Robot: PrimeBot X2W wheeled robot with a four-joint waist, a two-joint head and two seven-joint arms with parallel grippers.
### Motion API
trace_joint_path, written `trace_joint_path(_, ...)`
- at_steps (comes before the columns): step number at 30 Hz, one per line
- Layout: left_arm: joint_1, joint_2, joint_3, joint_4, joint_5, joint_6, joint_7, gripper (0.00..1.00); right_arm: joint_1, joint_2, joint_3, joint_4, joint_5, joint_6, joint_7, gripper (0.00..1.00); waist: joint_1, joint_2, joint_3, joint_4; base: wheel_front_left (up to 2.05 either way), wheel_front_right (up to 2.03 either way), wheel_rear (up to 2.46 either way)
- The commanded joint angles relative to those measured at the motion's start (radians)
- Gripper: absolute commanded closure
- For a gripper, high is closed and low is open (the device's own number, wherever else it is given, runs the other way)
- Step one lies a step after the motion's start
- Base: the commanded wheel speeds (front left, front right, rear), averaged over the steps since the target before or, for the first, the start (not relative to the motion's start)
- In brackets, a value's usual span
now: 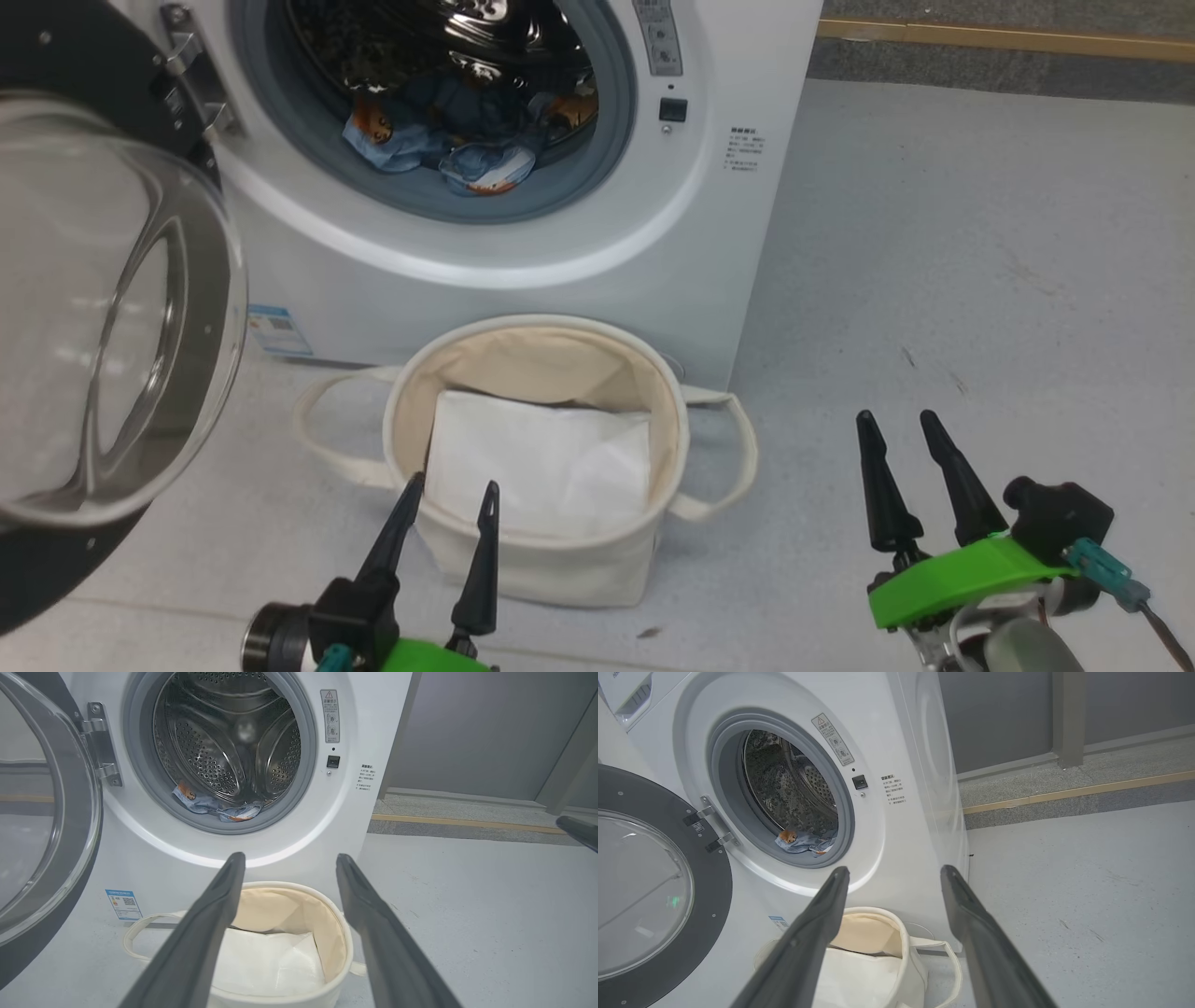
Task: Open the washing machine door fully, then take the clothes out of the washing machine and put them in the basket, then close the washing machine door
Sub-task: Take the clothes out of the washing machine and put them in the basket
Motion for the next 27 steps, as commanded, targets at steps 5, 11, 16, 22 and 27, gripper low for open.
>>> trace_joint_path(5,-0.036,-0.005,0.02,-0.034,0.014,-0.003,-0.012,0.0,-0.045,0.003,0.023,-0.026,0.004,0.001,-0.012,0.0,0.0,-0.0001,0.009,0.004,2.09,-1.54,-0.55)
trace_joint_path(11,-0.037,-0.006,0.019,-0.041,0.022,0.008,-0.012,0.0,-0.047,0.003,0.024,-0.02,0.005,0.001,-0.012,0.0,0.0,-0.0001,0.007,0.009,1.19,-1.08,-0.11)
trace_joint_path(16,-0.036,-0.006,0.022,-0.052,0.025,0.014,-0.012,0.0,-0.046,0.003,0.03,-0.022,0.008,0.001,-0.012,0.0,0.0,-0.0001,0.008,0.015,0.39,-0.39,0.0)
trace_joint_path(22,-0.032,-0.006,0.022,-0.057,0.02,0.019,-0.012,0.0,-0.044,0.003,0.042,-0.022,0.008,0.001,-0.012,0.0,0.0,-0.0001,0.017,0.017,0.0,0.0,0.0)
trace_joint_path(27,-0.034,-0.006,0.019,-0.059,0.02,0.025,-0.012,0.0,-0.048,0.003,0.039,-0.024,0.002,0.001,-0.012,0.0,0.0,-0.0001,0.023,0.016,0.0,0.0,0.0)
